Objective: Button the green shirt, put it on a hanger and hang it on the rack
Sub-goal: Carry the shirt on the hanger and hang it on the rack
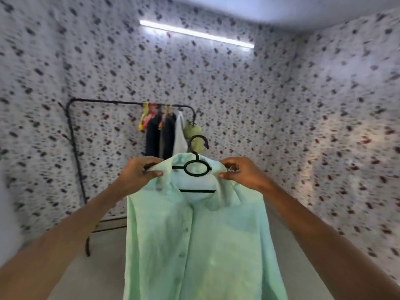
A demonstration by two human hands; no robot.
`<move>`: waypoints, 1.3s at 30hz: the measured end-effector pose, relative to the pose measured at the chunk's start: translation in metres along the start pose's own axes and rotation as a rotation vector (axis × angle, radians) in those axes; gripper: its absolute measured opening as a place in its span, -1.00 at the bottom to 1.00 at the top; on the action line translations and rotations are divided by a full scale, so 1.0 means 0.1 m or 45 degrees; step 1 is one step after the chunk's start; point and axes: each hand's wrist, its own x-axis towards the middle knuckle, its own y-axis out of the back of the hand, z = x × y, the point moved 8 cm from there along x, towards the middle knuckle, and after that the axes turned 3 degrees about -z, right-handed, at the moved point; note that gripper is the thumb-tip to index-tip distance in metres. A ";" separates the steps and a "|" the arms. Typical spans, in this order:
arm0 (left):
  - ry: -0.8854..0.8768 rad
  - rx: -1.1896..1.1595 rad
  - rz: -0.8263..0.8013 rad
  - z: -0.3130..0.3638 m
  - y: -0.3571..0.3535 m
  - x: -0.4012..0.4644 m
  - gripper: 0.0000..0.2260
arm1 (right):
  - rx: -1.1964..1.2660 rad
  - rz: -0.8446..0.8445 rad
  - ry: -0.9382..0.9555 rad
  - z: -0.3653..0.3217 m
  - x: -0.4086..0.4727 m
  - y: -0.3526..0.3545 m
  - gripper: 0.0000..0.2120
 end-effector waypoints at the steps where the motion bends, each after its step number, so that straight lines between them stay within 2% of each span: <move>1: 0.038 0.009 0.023 -0.21 0.14 0.08 -0.64 | 0.021 -0.012 0.023 -0.02 0.29 -0.15 -0.71; 5: 0.068 0.042 0.127 -1.09 0.69 0.40 -0.64 | 0.059 -0.065 0.146 -0.13 1.43 -0.84 -0.60; 10: 0.098 0.140 0.226 -2.35 1.34 0.99 -0.70 | 0.183 -0.016 0.241 -0.19 2.81 -1.59 -0.50; 13: 0.079 0.200 0.226 -2.87 1.64 1.37 -0.71 | 0.217 0.020 0.254 -0.17 3.53 -1.90 -0.54; 20: 0.176 0.261 0.212 -4.31 2.21 2.36 -0.65 | 0.294 -0.098 0.136 0.10 5.31 -2.76 -0.67; 24: 0.288 0.355 0.171 -5.31 2.37 2.97 -0.77 | 0.319 -0.114 0.157 0.32 6.44 -3.30 -0.69; 29: 0.433 0.453 0.233 -6.39 2.71 3.80 -0.87 | 0.408 -0.128 0.124 0.52 7.87 -3.86 -0.74; 33: 0.551 0.515 0.347 -7.19 3.01 4.34 -0.89 | 0.447 -0.165 0.063 0.62 8.87 -4.26 -0.73; 39: 0.603 0.578 0.336 -8.37 3.26 5.13 -0.89 | 0.462 -0.178 -0.036 0.90 10.03 -4.89 -0.74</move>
